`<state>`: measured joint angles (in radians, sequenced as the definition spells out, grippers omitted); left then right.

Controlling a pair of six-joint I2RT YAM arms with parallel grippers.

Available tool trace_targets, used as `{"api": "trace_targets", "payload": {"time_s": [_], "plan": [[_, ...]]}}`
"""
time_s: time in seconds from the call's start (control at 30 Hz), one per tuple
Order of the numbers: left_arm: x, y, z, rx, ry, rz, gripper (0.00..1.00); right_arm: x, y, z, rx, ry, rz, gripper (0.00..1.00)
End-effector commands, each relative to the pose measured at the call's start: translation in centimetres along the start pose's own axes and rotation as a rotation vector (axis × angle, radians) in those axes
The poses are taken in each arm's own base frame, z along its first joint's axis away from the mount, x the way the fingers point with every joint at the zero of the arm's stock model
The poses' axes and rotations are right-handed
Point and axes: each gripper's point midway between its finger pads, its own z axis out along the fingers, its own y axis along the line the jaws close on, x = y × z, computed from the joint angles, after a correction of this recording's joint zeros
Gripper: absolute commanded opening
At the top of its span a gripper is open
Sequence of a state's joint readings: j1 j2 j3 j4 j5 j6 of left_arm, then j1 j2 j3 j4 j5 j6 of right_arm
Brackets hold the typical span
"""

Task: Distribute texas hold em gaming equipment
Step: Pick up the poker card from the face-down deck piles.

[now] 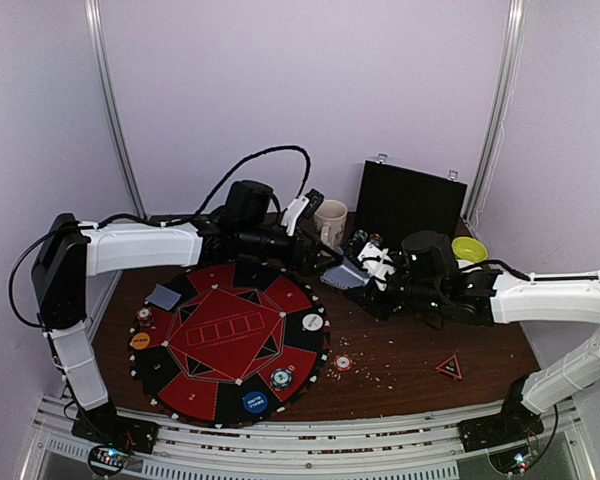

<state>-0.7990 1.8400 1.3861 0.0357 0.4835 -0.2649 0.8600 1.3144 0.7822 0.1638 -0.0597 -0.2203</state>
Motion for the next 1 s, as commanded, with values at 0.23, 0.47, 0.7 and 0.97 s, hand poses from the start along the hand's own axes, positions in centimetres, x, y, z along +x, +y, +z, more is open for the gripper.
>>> {"api": "trace_targets", "payload": {"time_s": [0.23,0.47,0.7,0.97], "plan": [[-0.3,-1.0,1.3,0.067,-0.009,0.007,0.71,-2.9,-0.1,-0.2,0.002,-0.084,-0.021,0.48],[-1.4,-1.9,0.2,0.079,-0.034,0.044,0.45,-2.9,-0.3,-0.4,0.017,-0.091,-0.029,0.48],[-0.9,-1.6,-0.5,0.047,-0.011,0.054,0.34,-2.8,-0.6,-0.7,0.034,-0.089,-0.035,0.48],[-1.3,-1.8,-1.1,0.04,-0.018,0.083,0.36,-2.7,-0.7,-0.9,0.038,-0.086,-0.037,0.48]]}}
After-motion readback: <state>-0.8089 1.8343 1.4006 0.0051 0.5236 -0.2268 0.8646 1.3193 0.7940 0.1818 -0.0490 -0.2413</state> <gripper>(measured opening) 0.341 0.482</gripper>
